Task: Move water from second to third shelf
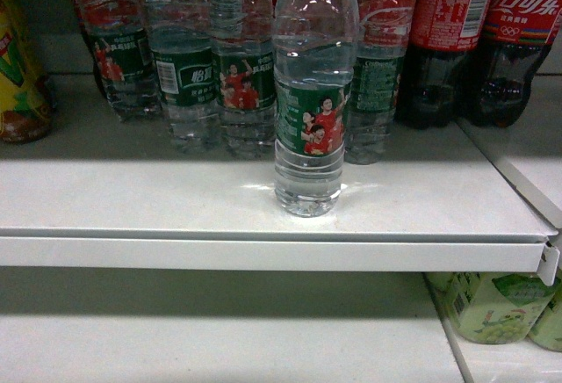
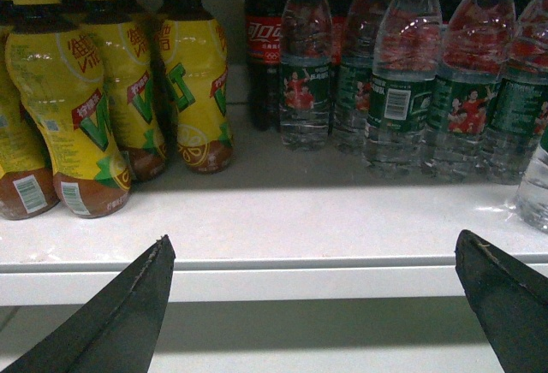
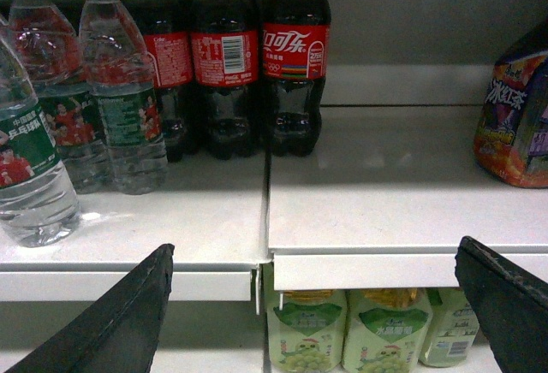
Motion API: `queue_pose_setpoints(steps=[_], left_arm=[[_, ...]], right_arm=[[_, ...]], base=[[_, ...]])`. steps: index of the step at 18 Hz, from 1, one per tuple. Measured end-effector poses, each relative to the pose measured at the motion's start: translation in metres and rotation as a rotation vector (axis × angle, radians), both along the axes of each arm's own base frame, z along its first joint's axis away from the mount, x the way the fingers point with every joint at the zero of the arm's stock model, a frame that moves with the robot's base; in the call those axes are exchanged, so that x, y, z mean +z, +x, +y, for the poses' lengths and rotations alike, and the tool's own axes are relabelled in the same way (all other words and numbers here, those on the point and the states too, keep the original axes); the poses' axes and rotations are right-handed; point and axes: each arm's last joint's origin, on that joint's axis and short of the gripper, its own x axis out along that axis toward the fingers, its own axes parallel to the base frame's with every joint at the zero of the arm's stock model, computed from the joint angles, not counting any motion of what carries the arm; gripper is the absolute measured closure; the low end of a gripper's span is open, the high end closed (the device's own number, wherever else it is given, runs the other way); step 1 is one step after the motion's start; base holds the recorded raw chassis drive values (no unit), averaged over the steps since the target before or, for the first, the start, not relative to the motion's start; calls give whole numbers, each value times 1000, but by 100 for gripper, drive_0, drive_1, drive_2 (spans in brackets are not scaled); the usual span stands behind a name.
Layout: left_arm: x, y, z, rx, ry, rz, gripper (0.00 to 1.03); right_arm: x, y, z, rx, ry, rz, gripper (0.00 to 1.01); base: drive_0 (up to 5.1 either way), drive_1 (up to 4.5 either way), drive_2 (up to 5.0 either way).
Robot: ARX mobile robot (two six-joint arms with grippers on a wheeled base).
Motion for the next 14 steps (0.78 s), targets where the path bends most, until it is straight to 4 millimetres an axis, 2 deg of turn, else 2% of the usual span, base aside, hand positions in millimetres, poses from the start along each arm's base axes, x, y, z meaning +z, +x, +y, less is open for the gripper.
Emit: queue_pose_setpoints(steps=[14], left_arm=[[0, 0, 0, 0, 0, 0, 5]], right_arm=[[0, 0, 0, 0, 0, 0, 3]], base=[[0, 0, 0]])
